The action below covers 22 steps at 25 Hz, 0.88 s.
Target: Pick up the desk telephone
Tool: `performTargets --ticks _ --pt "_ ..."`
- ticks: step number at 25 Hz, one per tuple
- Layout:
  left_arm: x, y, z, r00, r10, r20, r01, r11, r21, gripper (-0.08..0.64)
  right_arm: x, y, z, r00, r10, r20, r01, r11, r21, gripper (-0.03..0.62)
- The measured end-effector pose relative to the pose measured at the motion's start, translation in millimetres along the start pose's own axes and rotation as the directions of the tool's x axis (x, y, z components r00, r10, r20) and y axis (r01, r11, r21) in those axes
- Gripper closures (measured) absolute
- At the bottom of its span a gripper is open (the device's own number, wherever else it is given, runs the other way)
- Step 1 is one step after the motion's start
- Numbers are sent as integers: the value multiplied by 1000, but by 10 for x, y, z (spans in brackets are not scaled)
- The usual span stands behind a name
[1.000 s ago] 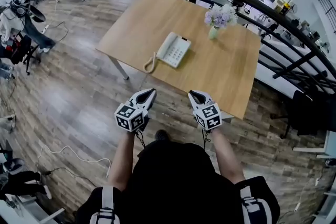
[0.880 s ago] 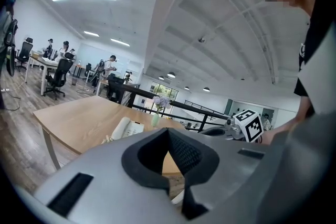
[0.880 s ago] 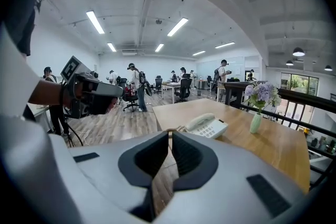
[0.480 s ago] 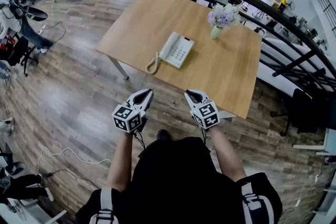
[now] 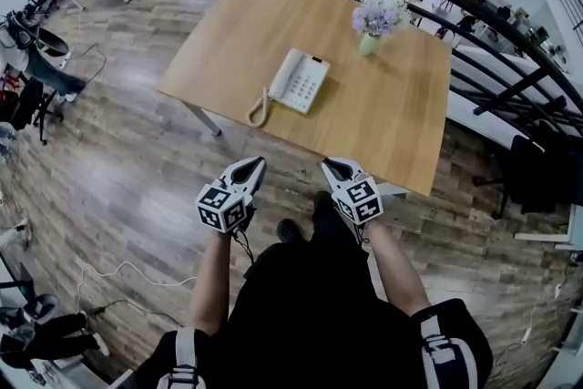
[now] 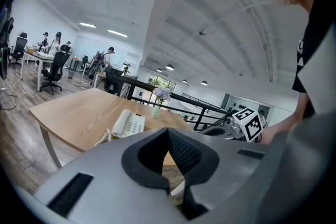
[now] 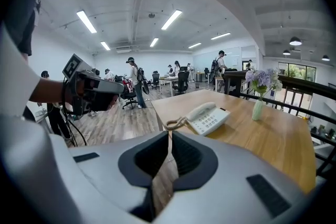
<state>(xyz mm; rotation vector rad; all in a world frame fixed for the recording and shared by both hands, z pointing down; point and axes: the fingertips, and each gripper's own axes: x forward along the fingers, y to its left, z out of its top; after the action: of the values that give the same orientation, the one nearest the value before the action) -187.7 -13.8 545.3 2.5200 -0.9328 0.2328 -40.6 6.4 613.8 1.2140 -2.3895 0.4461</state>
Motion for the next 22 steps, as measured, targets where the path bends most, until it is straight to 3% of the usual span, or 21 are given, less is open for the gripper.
performTargets --ticks 9,18,22 --pt "247 183 -52 999 33 -31 -34 999 -24 538 258 -283 75 999 51 -15 -51 999 -6 565" --pt "644 254 380 994 104 -16 -104 994 -27 538 446 -806 305 995 99 -5 -99 995 -5 565" --pt "780 297 361 992 125 -18 -126 992 -18 538 475 -1060 293 994 110 -13 -110 994 -6 565"
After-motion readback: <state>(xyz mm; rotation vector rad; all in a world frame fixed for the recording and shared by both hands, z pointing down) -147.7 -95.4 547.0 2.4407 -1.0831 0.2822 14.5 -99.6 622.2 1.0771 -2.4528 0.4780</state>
